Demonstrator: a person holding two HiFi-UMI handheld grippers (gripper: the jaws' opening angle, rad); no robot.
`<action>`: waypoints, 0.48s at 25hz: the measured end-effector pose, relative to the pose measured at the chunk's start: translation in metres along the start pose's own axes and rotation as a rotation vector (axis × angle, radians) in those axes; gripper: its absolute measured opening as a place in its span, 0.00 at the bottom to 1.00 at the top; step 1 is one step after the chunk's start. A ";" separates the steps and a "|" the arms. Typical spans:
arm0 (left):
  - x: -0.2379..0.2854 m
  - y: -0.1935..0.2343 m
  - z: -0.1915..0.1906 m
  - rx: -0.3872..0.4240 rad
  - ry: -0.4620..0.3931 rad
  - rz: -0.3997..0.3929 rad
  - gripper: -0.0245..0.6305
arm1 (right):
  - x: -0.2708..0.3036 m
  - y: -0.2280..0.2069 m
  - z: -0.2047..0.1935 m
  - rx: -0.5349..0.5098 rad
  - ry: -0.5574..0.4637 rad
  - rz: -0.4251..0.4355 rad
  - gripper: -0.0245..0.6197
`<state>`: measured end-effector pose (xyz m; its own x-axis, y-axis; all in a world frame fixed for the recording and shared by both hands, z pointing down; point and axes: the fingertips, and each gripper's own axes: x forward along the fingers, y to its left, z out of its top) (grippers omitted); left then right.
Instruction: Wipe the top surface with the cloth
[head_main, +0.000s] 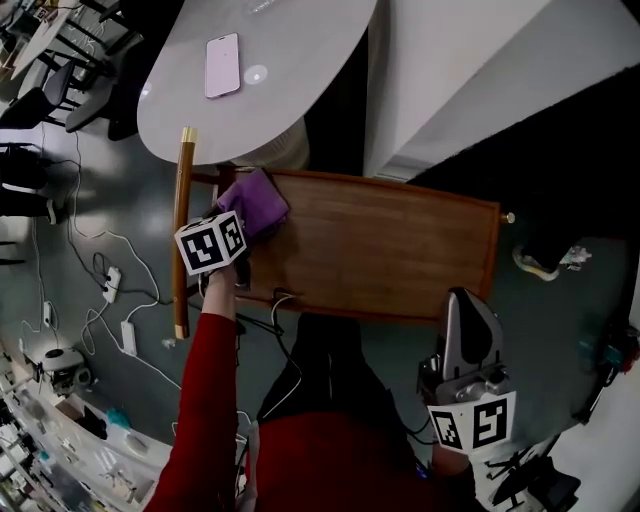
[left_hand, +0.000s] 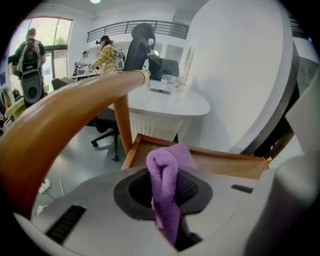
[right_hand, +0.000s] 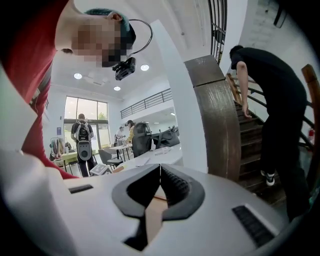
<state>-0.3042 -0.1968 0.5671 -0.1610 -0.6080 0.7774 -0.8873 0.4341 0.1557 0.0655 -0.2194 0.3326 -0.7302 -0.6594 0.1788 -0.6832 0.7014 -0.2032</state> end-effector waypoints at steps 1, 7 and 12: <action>-0.003 0.000 0.002 0.015 -0.003 0.011 0.13 | -0.003 0.000 0.002 -0.002 -0.004 -0.003 0.06; -0.028 0.003 0.014 0.192 -0.009 0.108 0.13 | -0.022 -0.003 0.002 0.008 -0.026 -0.060 0.06; -0.060 -0.102 0.014 0.322 -0.047 -0.144 0.13 | -0.051 -0.016 0.002 0.020 -0.055 -0.162 0.06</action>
<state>-0.2100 -0.2140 0.4958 -0.0376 -0.6808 0.7315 -0.9918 0.1146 0.0557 0.1135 -0.1975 0.3244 -0.6088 -0.7775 0.1574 -0.7910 0.5798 -0.1955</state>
